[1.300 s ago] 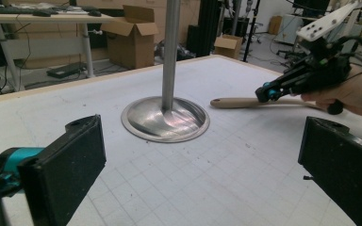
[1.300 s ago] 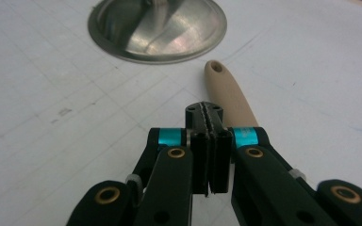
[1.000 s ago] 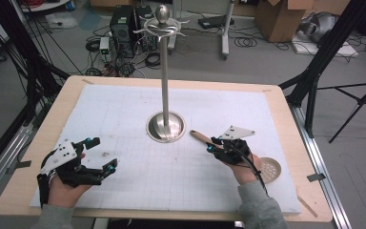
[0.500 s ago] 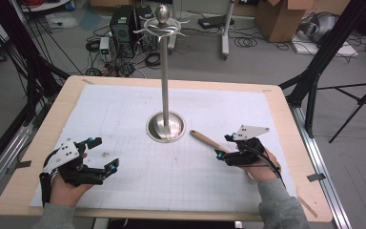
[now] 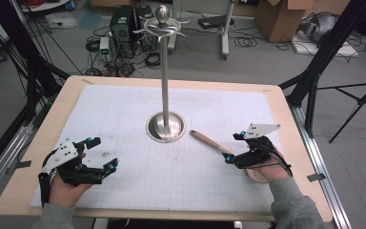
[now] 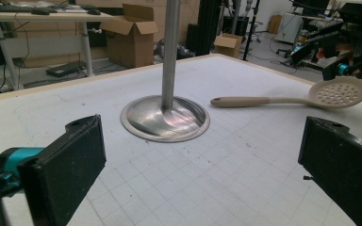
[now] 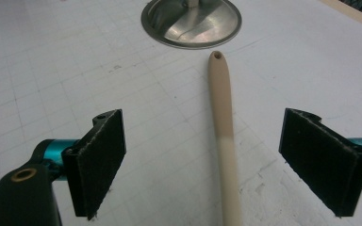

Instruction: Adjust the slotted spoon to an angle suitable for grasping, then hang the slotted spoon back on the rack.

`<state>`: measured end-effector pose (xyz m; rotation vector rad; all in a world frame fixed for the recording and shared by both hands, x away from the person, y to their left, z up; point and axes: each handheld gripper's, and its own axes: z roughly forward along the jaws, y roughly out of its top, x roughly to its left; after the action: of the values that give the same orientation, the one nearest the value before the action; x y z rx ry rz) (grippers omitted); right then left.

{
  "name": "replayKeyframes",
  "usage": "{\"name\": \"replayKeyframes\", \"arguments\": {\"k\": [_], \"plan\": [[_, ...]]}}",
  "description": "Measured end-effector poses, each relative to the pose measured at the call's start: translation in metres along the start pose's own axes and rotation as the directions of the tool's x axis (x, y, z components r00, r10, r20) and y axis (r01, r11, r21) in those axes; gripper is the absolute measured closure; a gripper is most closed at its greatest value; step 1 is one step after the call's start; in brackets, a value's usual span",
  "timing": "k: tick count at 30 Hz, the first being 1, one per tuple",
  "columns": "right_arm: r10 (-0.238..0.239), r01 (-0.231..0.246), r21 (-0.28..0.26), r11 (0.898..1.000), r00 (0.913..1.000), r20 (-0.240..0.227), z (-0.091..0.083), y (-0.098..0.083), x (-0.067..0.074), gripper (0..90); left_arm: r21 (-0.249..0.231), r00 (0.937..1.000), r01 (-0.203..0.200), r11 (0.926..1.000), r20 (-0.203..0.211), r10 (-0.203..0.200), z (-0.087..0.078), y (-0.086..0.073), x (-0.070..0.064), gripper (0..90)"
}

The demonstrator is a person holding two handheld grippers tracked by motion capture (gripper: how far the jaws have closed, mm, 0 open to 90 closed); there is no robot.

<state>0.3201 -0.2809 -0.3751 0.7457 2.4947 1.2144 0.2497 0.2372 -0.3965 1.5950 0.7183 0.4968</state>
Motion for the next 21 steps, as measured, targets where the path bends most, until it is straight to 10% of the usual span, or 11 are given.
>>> {"name": "replayKeyframes", "arguments": {"k": [21], "plan": [[-0.013,0.014,0.043,0.999,0.9995,-0.03,-0.005,-0.011,-0.022,14.4,0.005,0.9999,-0.006,1.0,-0.016,0.006,-0.006,-0.001,-0.003,1.8]]}}
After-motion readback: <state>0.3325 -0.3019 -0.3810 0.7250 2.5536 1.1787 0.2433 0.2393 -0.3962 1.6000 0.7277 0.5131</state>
